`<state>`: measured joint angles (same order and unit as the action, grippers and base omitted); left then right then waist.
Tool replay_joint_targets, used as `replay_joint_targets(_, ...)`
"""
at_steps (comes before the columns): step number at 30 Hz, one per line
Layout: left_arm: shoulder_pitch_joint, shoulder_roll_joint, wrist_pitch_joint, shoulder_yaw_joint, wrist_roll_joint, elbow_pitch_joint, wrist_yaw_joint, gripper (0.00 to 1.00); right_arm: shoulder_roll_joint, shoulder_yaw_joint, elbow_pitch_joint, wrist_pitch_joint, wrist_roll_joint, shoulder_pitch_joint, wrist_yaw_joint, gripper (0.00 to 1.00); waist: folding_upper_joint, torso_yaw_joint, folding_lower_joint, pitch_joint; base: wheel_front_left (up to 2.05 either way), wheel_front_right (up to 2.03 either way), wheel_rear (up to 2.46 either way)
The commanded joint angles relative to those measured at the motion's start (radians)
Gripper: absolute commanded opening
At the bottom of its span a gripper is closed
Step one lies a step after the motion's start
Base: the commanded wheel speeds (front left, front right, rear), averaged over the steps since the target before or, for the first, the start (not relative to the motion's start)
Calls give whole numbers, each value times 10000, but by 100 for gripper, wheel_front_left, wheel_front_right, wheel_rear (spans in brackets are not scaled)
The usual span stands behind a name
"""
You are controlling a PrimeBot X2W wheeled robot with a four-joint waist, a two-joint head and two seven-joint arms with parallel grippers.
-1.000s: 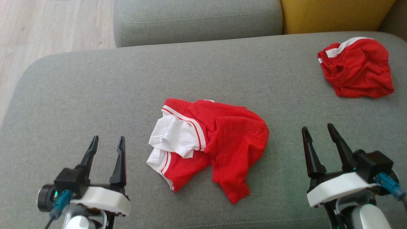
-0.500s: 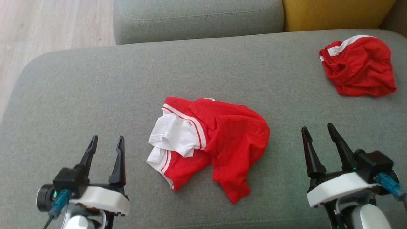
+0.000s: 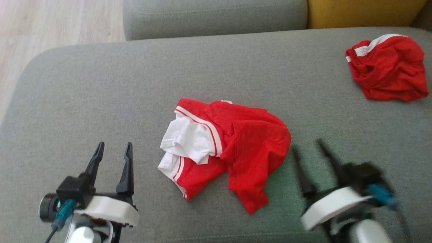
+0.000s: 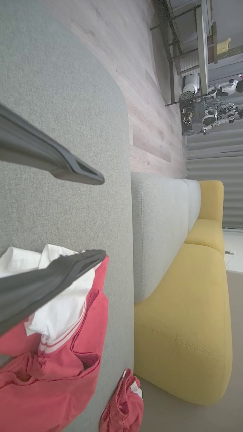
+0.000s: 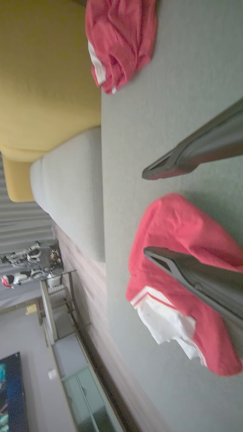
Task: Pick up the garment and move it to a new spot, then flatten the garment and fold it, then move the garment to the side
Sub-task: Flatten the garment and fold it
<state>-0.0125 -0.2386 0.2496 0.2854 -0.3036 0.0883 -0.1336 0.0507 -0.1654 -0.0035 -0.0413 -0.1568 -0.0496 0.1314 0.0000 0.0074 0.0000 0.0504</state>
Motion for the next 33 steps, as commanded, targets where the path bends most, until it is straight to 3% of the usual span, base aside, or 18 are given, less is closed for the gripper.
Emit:
replay_joint_targets(1,715,-193,116,-307,-63,-393,-63,100,182,-901,-106,-190,37,526,-7,100,0,57,0,143,0,0,0)
replay_joint_targets(7,1080,-86,118,-216,-4,-367,18,100,644,-2959,956,-633,-135,752,-7,100,0,295,0,577,0,0,0)
replay_joint_targets(17,1498,178,121,-290,136,-330,135,100,808,-3835,3097,-691,-12,1660,-7,100,0,538,0,1213,0,0,0)
replay_joint_targets(18,1539,205,121,-305,162,-316,154,100,797,-3857,3271,-646,-24,1747,-7,44,0,547,0,1245,0,0,0)
replay_joint_targets(19,1567,229,121,-322,188,-301,170,100,784,-3872,3437,-618,-54,1809,-7,4,0,550,0,1270,0,0,0)
replay_joint_targets(24,1619,322,121,-465,302,-291,225,100,693,-3778,3536,-163,-402,2022,-7,0,0,482,0,1356,0,0,0)
replay_joint_targets(33,1521,380,121,-724,478,-326,327,100,583,-2881,1695,392,-1029,1825,-7,0,0,31,0,1285,0,0,0)
